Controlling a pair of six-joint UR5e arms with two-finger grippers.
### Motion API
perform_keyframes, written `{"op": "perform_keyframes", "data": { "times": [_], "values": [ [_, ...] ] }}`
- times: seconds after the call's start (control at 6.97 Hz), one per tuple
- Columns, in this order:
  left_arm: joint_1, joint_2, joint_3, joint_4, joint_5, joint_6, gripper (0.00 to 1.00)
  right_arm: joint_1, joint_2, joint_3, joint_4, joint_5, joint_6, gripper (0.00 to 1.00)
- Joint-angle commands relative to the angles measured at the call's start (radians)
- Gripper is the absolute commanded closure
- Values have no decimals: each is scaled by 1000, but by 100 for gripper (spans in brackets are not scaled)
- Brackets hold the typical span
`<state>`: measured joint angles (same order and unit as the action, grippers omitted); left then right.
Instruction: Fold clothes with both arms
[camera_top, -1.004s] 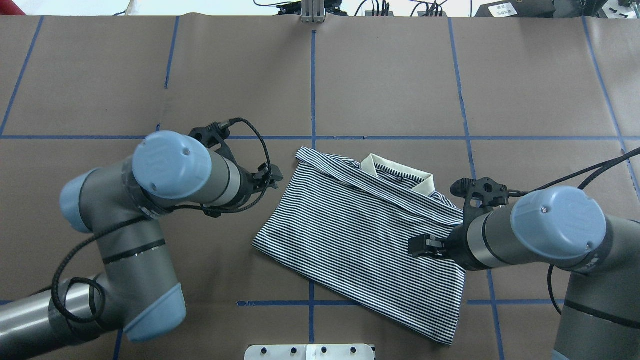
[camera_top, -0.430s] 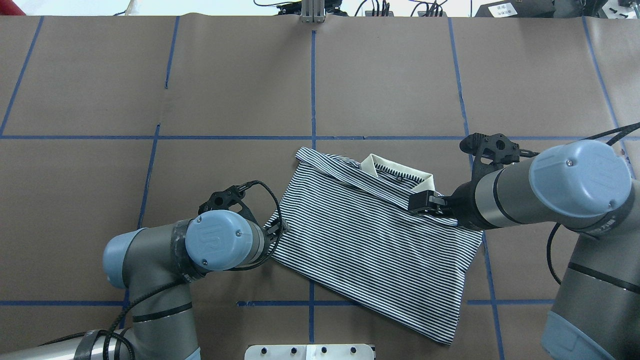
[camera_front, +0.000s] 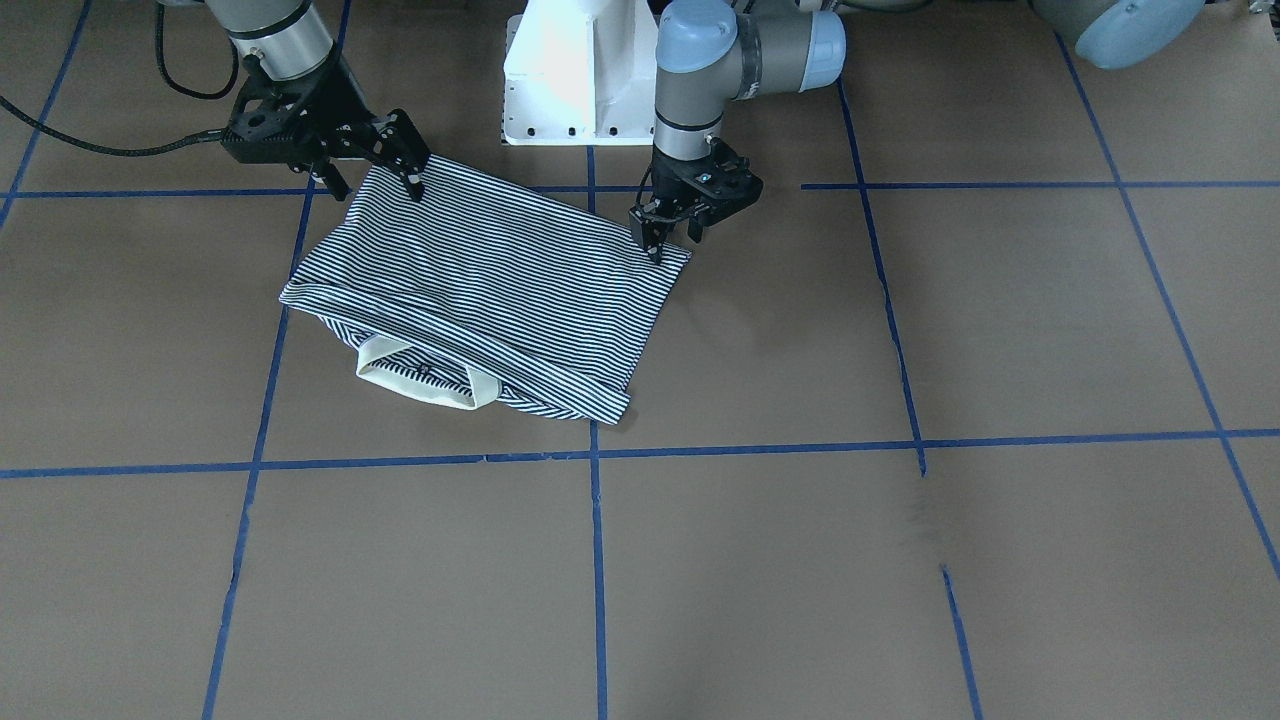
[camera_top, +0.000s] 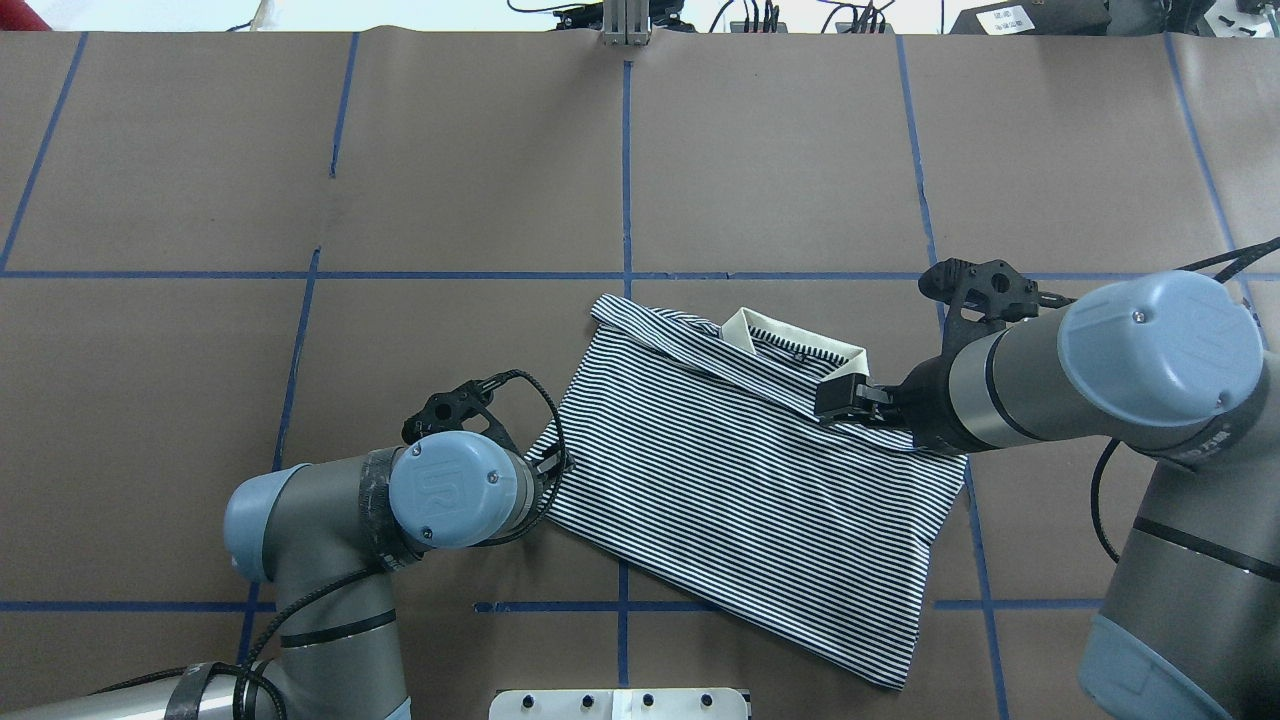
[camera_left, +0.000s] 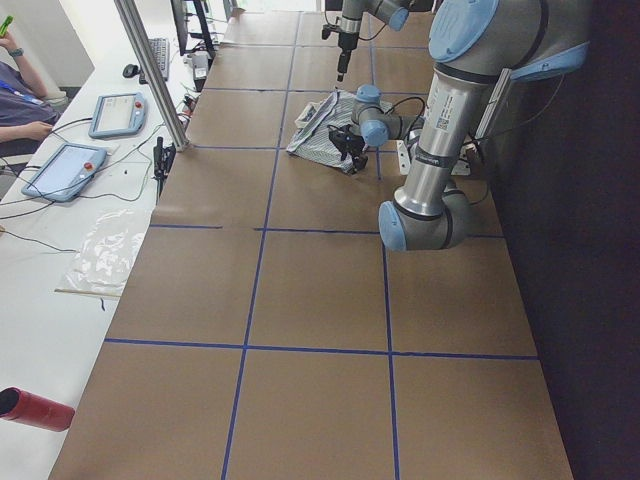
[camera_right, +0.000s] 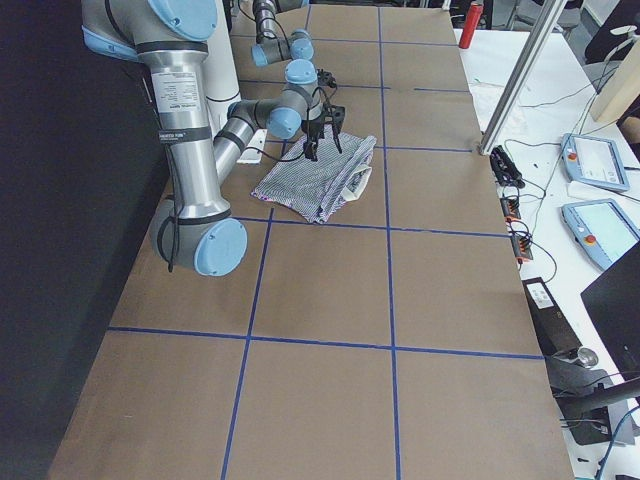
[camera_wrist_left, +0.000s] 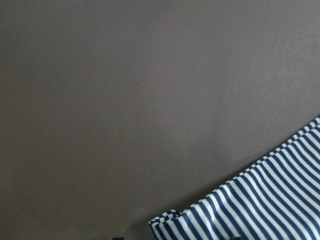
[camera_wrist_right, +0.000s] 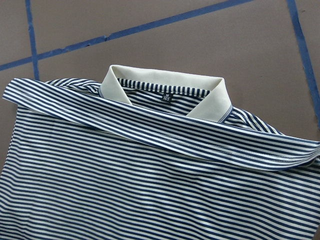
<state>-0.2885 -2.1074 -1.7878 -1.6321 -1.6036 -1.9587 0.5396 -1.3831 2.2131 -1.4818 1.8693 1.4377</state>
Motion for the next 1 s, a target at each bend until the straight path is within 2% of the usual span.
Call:
{"op": "perform_keyframes", "data": {
  "times": [0.0, 0.14, 0.43, 0.86],
  "values": [
    [0, 1, -1, 0, 1, 0, 96, 2, 2, 0, 0, 20, 9, 0],
    [-1, 1, -4, 0, 1, 3, 100, 5, 3, 2, 0, 27, 10, 0],
    [-18, 0, -18, 0, -1, 14, 100, 5, 1, 2, 0, 27, 12, 0],
    [-118, 3, -9, 0, 1, 71, 100, 5, 1, 2, 0, 28, 12, 0]
  ]
}}
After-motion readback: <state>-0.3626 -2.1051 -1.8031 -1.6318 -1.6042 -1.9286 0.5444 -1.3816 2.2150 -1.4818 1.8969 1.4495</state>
